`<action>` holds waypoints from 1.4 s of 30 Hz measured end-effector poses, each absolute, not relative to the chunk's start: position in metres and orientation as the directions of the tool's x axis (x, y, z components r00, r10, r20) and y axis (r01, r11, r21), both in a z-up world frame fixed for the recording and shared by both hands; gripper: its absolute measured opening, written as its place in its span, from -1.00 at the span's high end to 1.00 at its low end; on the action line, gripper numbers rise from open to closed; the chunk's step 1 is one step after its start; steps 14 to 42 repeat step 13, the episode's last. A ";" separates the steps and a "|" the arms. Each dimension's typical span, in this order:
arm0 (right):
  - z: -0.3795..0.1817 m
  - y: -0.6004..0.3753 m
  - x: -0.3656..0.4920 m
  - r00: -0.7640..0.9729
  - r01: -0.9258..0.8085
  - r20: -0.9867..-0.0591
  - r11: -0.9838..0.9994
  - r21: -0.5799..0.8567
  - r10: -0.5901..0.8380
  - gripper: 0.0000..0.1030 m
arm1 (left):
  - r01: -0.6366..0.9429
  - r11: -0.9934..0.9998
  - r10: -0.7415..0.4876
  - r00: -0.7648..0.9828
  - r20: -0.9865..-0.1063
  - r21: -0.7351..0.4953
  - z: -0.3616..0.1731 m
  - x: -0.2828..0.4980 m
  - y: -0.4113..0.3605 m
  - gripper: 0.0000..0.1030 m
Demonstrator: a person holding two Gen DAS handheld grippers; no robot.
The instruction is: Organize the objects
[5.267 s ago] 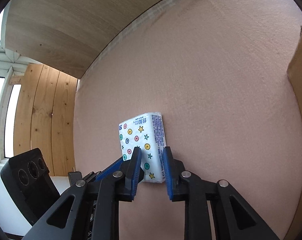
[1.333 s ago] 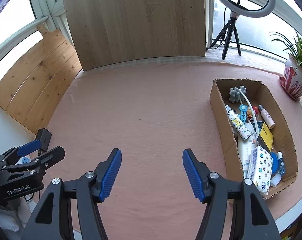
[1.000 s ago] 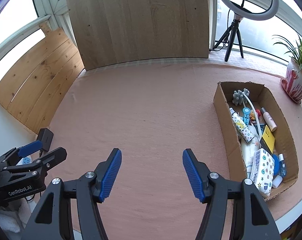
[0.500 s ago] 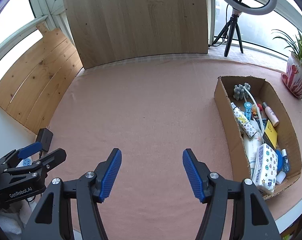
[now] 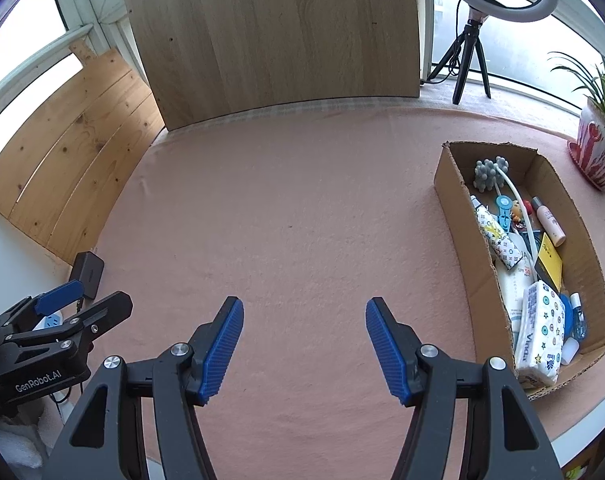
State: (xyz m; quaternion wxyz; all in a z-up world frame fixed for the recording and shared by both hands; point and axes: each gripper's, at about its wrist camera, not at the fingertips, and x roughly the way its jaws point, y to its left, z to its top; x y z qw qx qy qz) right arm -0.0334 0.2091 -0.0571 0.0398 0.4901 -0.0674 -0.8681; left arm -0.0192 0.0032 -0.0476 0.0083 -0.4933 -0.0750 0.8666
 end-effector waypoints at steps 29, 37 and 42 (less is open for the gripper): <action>-0.068 0.208 -0.044 -0.500 0.002 -0.855 -0.987 0.161 -0.140 -0.19 | 0.069 -0.989 0.081 -0.491 -0.868 -0.132 -0.065 -0.030 -0.002 -0.89; -0.068 0.208 -0.044 -0.500 0.002 -0.855 -0.987 0.161 -0.140 -0.19 | 0.069 -0.989 0.081 -0.491 -0.868 -0.132 -0.065 -0.030 -0.002 -0.89; -0.068 0.208 -0.044 -0.500 0.002 -0.855 -0.987 0.161 -0.140 -0.19 | 0.069 -0.989 0.081 -0.491 -0.868 -0.132 -0.065 -0.030 -0.002 -0.89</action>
